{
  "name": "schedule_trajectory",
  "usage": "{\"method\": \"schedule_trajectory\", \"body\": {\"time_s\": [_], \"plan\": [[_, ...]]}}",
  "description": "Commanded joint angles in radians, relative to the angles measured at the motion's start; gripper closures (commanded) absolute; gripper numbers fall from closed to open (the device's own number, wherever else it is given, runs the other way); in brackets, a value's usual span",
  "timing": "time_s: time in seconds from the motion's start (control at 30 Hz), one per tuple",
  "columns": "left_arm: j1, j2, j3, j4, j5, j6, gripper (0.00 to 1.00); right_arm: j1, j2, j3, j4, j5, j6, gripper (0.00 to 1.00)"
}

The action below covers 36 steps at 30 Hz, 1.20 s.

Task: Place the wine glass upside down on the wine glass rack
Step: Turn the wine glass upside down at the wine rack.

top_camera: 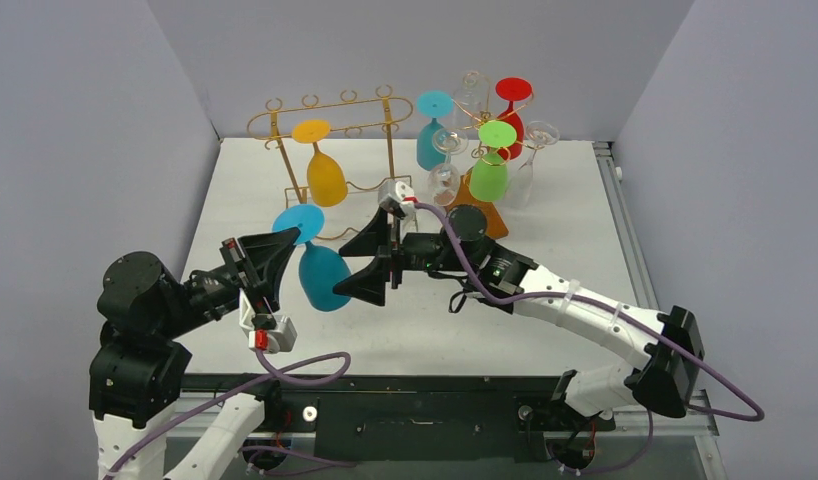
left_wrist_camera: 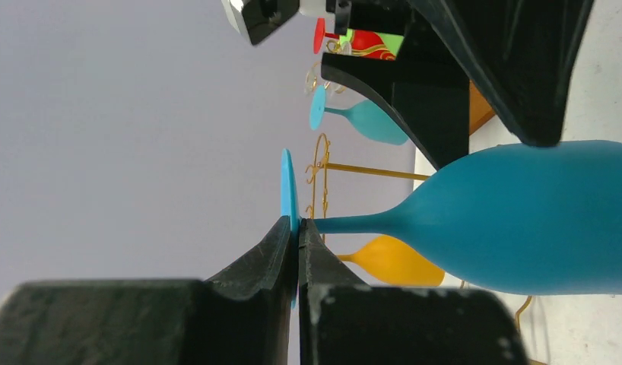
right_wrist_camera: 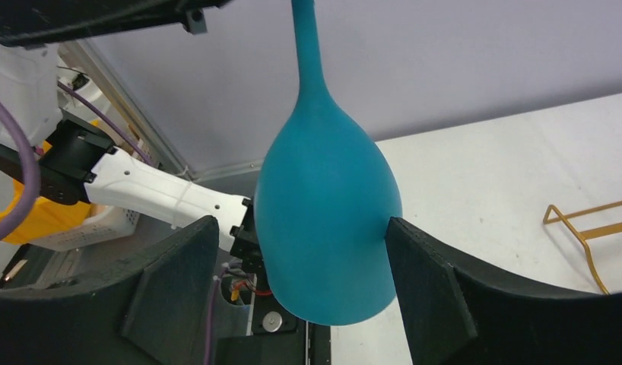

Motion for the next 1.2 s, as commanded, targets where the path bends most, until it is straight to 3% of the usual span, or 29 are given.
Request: {"method": "schedule_trajectory", "body": {"time_s": [0.0, 0.2, 0.67, 0.77, 0.9, 1.0, 1.17], "plan": [[-0.001, -0.011, 0.0, 0.098, 0.027, 0.048, 1.0, 0.038, 0.045, 0.093, -0.069, 0.082, -0.095, 0.24], [-0.001, 0.014, 0.018, 0.061, 0.036, 0.036, 1.0, 0.062, 0.094, 0.107, 0.004, 0.134, -0.11, 0.24], [-0.001, 0.003, -0.062, 0.239, 0.013, -0.009, 1.0, 0.029, 0.26, 0.091, 0.36, -0.05, 0.141, 0.24], [-0.001, -0.012, -0.101, 0.304, -0.008, -0.027, 1.0, 0.021, 0.286, 0.083, 0.483, -0.1, 0.229, 0.24], [-0.002, -0.043, -0.173, 0.439, -0.032, -0.064, 1.0, 0.011, 0.348, 0.067, 0.78, -0.168, 0.456, 0.24], [-0.002, -0.047, -0.183, 0.442, -0.031, -0.078, 1.0, 0.001, 0.387, 0.08, 0.923, -0.189, 0.576, 0.24], [-0.002, -0.047, -0.184, 0.44, -0.029, -0.094, 1.0, -0.005, 0.381, 0.093, 0.855, -0.196, 0.521, 0.23]]}}
